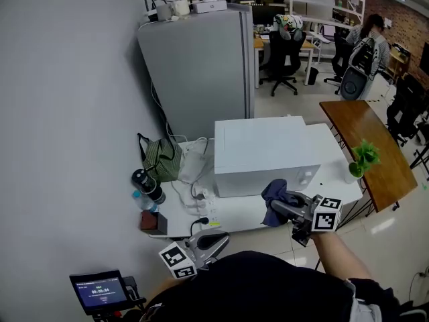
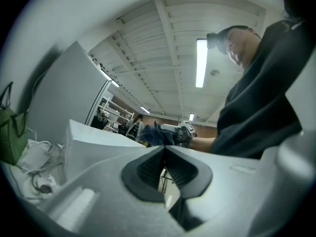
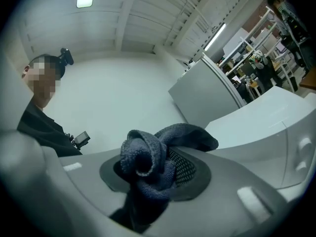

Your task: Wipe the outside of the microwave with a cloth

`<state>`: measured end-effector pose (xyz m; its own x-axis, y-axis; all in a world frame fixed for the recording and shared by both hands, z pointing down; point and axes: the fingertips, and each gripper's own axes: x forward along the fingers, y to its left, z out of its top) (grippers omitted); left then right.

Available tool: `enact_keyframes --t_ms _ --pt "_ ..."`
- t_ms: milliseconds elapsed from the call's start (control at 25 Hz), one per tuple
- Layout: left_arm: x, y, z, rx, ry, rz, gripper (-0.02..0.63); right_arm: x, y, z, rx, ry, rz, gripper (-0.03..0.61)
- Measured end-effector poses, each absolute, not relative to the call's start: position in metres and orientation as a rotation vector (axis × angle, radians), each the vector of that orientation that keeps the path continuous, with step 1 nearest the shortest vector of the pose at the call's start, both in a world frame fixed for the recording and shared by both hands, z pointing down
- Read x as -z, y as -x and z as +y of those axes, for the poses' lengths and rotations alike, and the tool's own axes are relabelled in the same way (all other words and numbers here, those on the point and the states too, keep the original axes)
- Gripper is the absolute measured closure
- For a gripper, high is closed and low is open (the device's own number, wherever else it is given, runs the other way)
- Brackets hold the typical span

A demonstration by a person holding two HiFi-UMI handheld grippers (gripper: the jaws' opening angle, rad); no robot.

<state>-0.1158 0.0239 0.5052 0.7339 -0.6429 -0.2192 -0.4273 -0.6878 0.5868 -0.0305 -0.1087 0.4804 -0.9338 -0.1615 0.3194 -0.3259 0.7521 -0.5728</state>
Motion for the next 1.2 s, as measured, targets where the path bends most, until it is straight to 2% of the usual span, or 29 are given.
enact_keyframes --t_ms 280,720,1000,1200 --pt "-0.534 0.115 -0.015 0.55 -2.376 -0.786 0.611 -0.508 0.018 -0.15 -0.978 -0.429 -2.655 0.434" --pt "-0.541 0.041 -0.097 0.431 -2.351 -1.007 0.611 -0.504 -0.018 -0.253 -0.936 -0.104 -2.695 0.434" --pt "-0.562 0.081 -0.095 0.445 -2.262 -1.192 0.611 -0.519 0.054 -0.273 -0.736 0.096 -2.684 0.433" --pt "-0.571 0.155 -0.083 0.516 -2.241 -1.273 0.611 -0.518 0.159 -0.282 -0.445 0.183 -2.627 0.434"
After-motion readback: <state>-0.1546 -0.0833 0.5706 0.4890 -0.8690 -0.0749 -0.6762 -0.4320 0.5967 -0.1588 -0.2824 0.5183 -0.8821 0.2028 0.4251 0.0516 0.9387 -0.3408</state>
